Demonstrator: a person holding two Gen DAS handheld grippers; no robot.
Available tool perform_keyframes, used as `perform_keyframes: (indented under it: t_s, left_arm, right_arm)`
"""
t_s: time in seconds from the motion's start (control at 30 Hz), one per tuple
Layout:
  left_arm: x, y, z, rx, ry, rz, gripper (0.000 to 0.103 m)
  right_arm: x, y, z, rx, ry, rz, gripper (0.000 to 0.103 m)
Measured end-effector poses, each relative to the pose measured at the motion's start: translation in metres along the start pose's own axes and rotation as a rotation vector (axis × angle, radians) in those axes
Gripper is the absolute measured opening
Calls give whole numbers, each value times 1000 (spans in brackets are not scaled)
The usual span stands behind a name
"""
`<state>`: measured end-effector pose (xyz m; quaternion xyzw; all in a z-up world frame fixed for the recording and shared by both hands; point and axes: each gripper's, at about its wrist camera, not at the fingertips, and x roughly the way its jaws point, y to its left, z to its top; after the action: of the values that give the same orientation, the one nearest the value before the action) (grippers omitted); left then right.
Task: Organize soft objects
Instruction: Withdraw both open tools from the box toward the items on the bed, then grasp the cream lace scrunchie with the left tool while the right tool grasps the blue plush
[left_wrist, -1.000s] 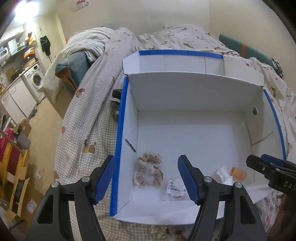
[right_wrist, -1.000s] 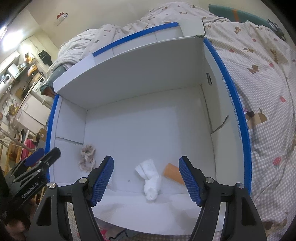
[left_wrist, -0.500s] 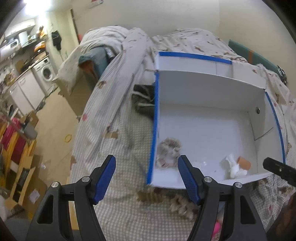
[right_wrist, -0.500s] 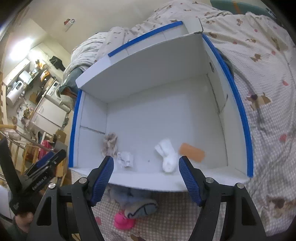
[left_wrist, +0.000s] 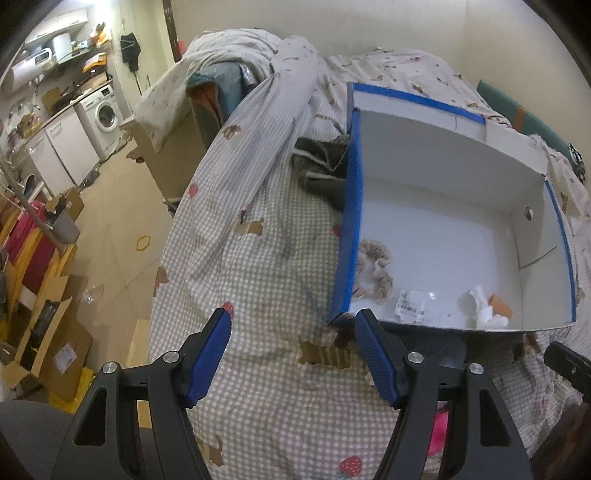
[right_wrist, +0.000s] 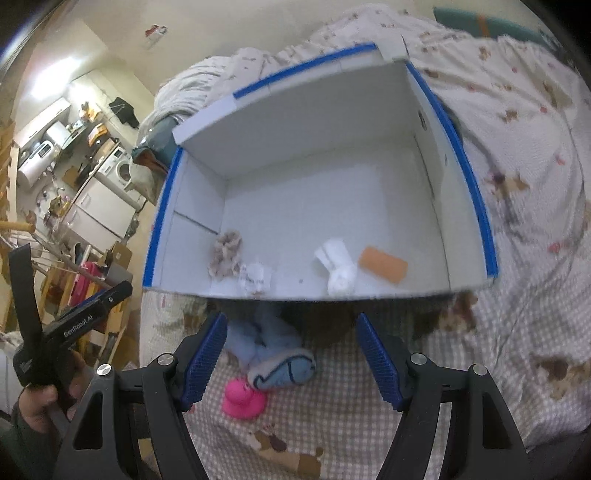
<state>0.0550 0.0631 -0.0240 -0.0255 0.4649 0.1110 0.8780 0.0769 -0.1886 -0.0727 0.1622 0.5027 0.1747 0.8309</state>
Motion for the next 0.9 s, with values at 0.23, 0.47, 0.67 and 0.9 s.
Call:
perform_keyframes:
  t_s: [0.23,0.47,0.67,0.9]
  left_arm:
    - [33,17,-10,-66,167,-8,67]
    - [68,-8,-26,-73,361,-139,67]
    - [82,-29,-27,-111,395,-199,66]
    - [111,-48,-35,-117,490,-257,64]
  right_arm:
    - [18,-13,-3,58,51,-51,77]
    - [28,-9,0,57,59,-56,77]
    - [27,-8,0,52,59,-57,77]
    - [27,-13,2,59,58,-69,77]
